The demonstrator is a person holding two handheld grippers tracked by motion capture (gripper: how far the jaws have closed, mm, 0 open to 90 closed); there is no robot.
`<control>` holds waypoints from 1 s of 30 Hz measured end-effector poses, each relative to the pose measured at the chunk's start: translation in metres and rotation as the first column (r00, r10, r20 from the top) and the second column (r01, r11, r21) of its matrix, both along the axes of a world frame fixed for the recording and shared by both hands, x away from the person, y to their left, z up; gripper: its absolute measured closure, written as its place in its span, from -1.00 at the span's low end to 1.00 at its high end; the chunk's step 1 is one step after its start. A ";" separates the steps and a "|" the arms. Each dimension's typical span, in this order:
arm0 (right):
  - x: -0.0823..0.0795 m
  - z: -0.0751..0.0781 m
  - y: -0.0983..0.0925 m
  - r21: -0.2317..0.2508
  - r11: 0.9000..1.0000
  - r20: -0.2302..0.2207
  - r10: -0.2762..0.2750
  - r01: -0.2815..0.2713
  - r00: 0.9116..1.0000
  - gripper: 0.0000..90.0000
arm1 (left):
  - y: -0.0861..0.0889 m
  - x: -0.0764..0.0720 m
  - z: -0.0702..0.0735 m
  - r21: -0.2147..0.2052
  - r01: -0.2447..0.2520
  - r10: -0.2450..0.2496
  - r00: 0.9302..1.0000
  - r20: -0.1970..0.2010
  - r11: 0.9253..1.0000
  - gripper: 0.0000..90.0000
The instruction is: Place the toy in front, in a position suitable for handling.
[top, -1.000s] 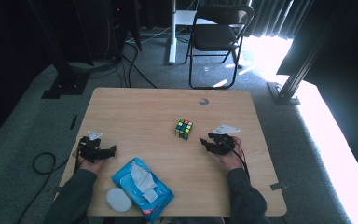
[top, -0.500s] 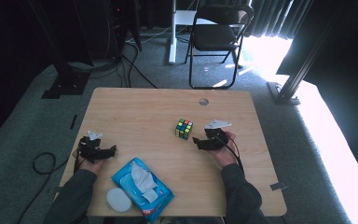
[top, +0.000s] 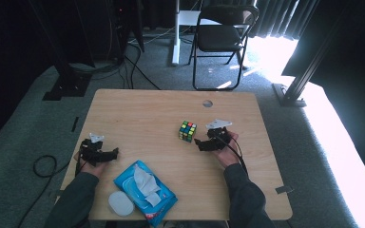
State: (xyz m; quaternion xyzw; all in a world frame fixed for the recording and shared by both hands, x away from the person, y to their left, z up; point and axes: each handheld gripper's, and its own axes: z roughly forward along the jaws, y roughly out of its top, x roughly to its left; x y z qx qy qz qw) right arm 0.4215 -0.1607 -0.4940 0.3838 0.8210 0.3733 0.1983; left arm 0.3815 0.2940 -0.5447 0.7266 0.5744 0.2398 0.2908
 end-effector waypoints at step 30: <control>0.038 -0.008 0.023 0.044 0.993 -0.010 0.107 -0.106 0.994 -0.61 | 0.000 0.000 0.000 -0.001 0.000 0.000 1.000 0.001 1.000 -0.81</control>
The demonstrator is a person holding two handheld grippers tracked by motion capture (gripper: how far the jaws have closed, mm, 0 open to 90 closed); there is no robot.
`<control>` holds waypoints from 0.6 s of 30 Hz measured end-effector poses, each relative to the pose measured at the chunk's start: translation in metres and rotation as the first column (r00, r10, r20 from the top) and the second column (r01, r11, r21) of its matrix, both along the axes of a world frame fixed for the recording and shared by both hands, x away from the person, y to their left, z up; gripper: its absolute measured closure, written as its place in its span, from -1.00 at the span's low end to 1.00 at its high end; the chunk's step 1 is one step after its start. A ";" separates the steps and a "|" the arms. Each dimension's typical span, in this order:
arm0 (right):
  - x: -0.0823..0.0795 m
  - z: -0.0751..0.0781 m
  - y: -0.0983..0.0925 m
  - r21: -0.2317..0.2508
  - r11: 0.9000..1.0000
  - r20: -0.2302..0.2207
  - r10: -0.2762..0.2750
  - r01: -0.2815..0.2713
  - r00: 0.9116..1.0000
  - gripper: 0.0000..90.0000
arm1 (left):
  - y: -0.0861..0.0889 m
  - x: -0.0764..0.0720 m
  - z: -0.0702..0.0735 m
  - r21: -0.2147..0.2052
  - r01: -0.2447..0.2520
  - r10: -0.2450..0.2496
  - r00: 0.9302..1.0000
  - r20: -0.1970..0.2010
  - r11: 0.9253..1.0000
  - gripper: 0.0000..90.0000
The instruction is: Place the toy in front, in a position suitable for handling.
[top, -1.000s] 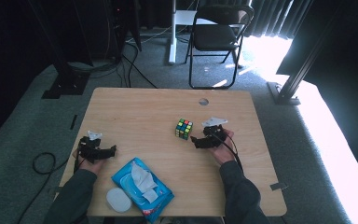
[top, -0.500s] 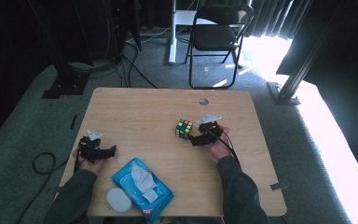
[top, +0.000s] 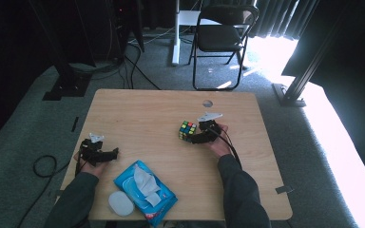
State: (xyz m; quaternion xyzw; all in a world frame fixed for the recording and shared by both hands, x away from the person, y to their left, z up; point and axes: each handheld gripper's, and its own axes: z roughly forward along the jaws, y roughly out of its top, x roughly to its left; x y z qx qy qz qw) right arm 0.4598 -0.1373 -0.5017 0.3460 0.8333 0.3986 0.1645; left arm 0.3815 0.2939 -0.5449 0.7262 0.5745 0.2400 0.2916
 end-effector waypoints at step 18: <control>0.025 -0.011 0.024 -0.039 0.999 -0.034 0.029 -0.031 0.999 -0.66 | 0.000 0.000 0.000 0.000 0.000 0.000 1.000 0.000 1.000 -0.81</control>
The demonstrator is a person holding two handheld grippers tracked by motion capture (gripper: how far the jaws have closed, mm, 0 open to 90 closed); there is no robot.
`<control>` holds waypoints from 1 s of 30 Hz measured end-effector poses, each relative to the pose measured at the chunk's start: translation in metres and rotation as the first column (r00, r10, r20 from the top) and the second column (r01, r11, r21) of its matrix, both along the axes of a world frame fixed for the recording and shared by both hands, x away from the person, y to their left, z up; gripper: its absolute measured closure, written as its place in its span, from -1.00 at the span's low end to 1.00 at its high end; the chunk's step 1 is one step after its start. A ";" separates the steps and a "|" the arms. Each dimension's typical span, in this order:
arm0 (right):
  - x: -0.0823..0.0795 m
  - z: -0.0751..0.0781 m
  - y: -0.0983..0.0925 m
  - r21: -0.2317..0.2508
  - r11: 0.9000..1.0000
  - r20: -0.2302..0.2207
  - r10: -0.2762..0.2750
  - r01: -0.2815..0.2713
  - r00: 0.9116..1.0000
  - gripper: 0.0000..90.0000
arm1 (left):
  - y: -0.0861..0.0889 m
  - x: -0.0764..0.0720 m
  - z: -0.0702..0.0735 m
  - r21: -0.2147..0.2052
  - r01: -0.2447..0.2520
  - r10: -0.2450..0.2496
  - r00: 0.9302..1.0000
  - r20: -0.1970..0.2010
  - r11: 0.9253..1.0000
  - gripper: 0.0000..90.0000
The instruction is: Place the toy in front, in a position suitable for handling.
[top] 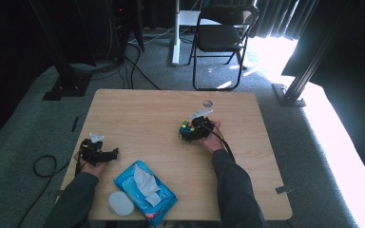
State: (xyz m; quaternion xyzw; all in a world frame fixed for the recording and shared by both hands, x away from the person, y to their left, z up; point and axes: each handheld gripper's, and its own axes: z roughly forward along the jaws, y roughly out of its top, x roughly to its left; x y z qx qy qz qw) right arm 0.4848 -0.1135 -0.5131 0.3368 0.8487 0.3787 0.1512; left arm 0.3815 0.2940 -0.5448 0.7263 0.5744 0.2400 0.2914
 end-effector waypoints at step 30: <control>-0.008 -0.002 -0.004 0.013 1.000 0.005 -0.015 0.015 1.000 -0.25 | 0.000 0.000 0.000 0.000 0.000 0.000 1.000 0.000 1.000 -0.81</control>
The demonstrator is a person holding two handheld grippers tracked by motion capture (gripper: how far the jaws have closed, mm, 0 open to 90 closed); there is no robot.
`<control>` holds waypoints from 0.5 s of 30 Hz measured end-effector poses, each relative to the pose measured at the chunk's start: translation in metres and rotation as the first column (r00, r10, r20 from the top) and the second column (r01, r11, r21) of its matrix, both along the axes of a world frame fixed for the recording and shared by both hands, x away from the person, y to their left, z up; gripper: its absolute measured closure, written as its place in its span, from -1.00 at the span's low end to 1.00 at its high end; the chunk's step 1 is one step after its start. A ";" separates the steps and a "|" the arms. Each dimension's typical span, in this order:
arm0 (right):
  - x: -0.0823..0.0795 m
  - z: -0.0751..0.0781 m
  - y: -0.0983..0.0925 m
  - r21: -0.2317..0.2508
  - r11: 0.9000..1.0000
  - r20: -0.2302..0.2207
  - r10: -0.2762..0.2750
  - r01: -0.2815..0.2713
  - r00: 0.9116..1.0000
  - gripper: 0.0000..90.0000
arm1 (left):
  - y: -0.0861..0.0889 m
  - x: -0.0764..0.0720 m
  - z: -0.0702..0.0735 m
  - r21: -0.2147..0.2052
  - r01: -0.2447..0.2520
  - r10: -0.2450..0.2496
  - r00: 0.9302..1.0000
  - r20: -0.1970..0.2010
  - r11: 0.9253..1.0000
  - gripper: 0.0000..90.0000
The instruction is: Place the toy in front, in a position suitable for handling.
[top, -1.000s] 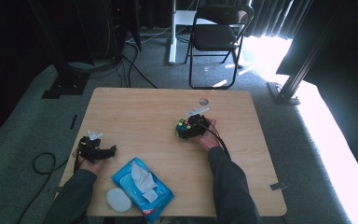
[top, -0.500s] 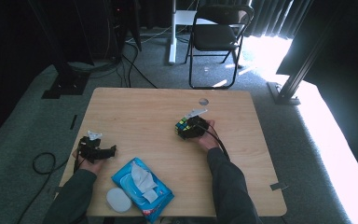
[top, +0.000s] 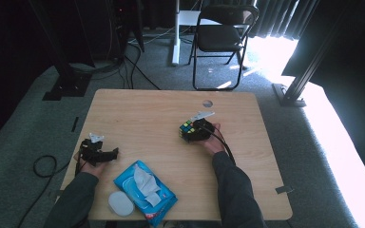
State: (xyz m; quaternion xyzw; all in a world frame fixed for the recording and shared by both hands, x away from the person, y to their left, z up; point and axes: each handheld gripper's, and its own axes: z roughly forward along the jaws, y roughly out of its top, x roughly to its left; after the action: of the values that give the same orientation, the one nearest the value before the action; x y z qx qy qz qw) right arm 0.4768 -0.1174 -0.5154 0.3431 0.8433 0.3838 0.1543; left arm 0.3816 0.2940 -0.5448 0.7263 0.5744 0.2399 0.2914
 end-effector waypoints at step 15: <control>-0.022 0.011 0.005 -0.010 0.998 0.044 0.061 -0.060 0.997 -0.25 | 0.000 0.000 0.000 0.000 0.000 0.000 1.000 0.000 1.000 -0.81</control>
State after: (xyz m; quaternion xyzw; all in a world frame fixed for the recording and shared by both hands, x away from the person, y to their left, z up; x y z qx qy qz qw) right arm 0.4547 -0.1122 -0.5043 0.3082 0.8512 0.3923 0.1629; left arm 0.3816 0.2940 -0.5448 0.7264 0.5743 0.2400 0.2914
